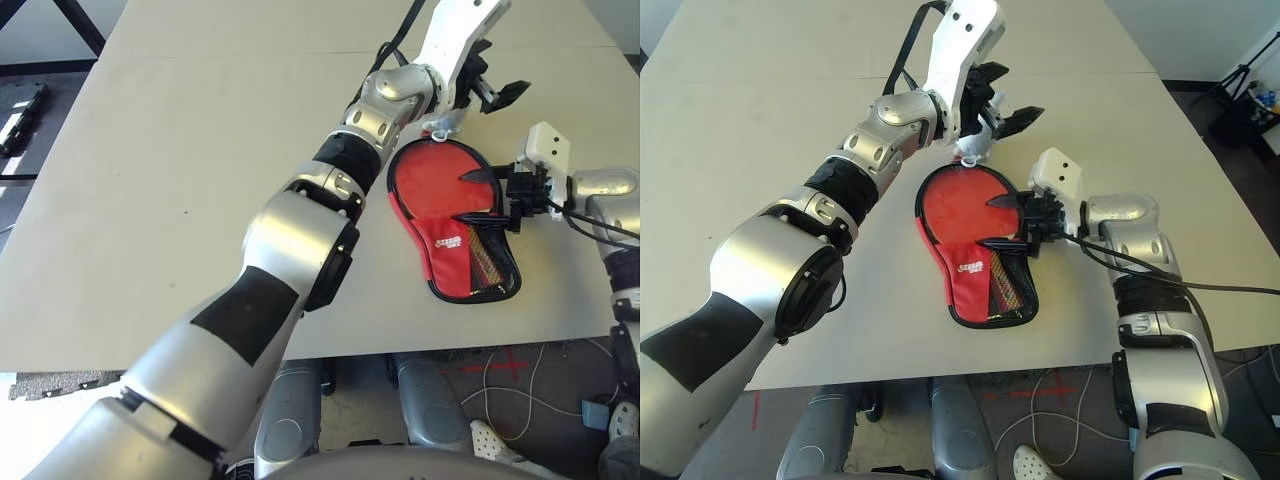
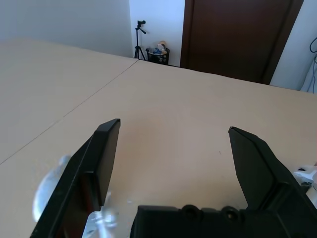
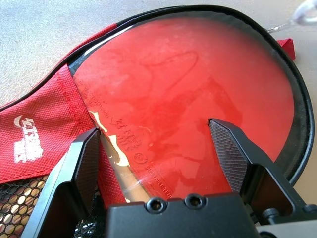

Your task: Store the ping-pong paddle in its case and zip it.

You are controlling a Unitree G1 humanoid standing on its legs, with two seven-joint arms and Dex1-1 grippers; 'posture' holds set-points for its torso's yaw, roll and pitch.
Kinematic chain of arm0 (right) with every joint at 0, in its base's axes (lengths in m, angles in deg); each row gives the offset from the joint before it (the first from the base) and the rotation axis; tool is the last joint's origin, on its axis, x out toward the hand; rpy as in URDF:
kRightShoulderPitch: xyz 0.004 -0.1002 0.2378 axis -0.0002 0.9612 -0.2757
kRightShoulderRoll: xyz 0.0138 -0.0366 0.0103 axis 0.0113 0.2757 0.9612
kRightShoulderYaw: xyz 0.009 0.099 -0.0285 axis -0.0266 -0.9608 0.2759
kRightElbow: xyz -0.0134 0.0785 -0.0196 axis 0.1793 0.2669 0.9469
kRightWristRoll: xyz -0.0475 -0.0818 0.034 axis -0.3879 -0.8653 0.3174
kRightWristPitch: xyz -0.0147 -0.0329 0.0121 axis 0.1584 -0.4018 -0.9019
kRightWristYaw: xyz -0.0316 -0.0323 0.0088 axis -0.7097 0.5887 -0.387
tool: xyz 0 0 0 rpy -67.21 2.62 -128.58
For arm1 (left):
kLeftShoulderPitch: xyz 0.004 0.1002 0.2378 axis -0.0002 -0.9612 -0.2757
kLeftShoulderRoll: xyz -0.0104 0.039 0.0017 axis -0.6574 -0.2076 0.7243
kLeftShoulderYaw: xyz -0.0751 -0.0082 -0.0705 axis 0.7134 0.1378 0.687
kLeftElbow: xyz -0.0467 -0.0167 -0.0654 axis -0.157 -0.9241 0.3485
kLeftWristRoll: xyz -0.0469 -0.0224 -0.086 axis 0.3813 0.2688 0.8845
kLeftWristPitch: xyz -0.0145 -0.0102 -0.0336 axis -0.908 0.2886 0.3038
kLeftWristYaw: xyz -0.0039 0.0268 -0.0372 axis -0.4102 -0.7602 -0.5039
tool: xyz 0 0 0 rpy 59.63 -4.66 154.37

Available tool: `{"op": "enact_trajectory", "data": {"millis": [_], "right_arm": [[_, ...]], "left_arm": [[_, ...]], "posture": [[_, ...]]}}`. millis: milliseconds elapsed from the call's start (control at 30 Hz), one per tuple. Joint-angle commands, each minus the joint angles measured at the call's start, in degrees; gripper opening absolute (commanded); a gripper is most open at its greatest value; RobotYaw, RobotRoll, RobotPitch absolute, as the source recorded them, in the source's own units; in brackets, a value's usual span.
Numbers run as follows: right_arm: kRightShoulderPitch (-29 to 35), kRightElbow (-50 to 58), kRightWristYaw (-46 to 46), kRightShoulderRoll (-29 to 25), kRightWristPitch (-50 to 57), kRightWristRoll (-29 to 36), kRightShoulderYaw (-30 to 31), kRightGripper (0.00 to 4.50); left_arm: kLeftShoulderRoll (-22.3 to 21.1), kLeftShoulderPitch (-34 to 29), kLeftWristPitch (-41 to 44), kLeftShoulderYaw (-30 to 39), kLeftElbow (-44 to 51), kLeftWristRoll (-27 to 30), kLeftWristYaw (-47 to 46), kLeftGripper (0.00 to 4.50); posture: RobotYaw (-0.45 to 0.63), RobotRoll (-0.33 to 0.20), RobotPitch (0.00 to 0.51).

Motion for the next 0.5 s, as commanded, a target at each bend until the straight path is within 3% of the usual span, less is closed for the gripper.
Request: {"op": "enact_trajectory", "data": {"millis": [33, 233, 500], "right_arm": [[3.5, -3.17, -0.07, 1.28, 0.65, -3.28, 4.38, 4.5], [3.85, -3.22, -0.06, 1.39, 0.62, -3.08, 4.2, 4.5], [3.46, -3.19, -0.22, 1.7, 0.88, -3.05, 4.39, 4.5]], "left_arm": [[-2.17, -0.54, -0.34, -2.21, 1.94, -1.79, 3.08, 4.46], [-8.47, -5.97, 1.38, -5.2, 6.79, -3.27, 8.64, 4.46], [-10.84, -10.4, 3.21, -6.73, 6.24, -5.48, 0.9, 4.46]], "posture": [[-0.17, 0.0, 0.286], [-0.15, 0.0, 0.292], [-0.14, 0.0, 0.293]]}}
